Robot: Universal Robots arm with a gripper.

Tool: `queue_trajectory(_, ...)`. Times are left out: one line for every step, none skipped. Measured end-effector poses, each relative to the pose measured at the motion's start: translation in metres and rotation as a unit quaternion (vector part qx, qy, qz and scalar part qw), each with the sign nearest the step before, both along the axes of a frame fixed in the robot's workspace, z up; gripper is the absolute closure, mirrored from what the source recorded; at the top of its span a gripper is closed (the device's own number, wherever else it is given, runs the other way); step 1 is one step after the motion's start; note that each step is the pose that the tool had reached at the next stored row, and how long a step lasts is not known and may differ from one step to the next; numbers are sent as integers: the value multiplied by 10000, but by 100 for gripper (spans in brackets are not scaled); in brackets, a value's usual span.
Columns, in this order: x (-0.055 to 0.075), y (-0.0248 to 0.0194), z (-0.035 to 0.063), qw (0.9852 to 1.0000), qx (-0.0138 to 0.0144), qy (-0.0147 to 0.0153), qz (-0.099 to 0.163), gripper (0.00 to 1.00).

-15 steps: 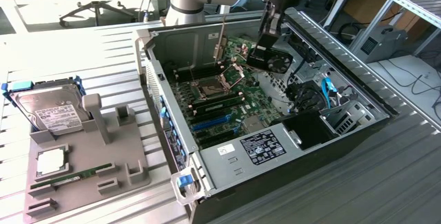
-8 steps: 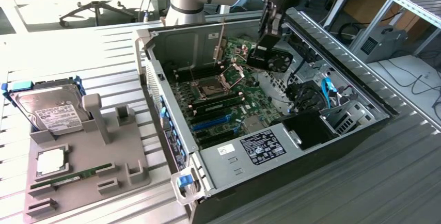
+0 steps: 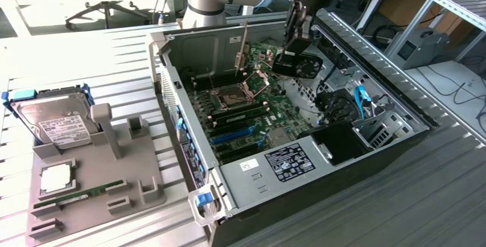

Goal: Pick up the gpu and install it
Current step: 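Insert the gpu into the slot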

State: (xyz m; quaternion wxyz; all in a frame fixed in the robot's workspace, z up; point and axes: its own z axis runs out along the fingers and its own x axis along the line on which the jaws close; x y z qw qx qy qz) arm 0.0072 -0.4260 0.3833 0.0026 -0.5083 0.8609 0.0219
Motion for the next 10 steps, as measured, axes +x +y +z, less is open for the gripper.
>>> queue_trajectory(1, 0, 0, 10000, 0, 0, 34, 73)
queue_trajectory(1, 0, 0, 10000, 0, 0, 67, 73)
queue_trajectory(2, 0, 0, 9999, 0, 0, 102, 73)
queue_trajectory(3, 0, 0, 9999, 0, 0, 137, 73)
queue_trajectory(12, 0, 0, 9989, 0, 0, 463, 73)
queue_trajectory(17, 0, 0, 9980, 0, 0, 638, 73)
queue_trajectory(17, 0, 0, 9977, 0, 0, 675, 73)
queue_trajectory(18, 0, 0, 9975, 0, 0, 707, 73)
queue_trajectory(19, 0, 0, 9972, 0, 0, 742, 73)
queue_trajectory(19, 0, 0, 9970, 0, 0, 776, 73)
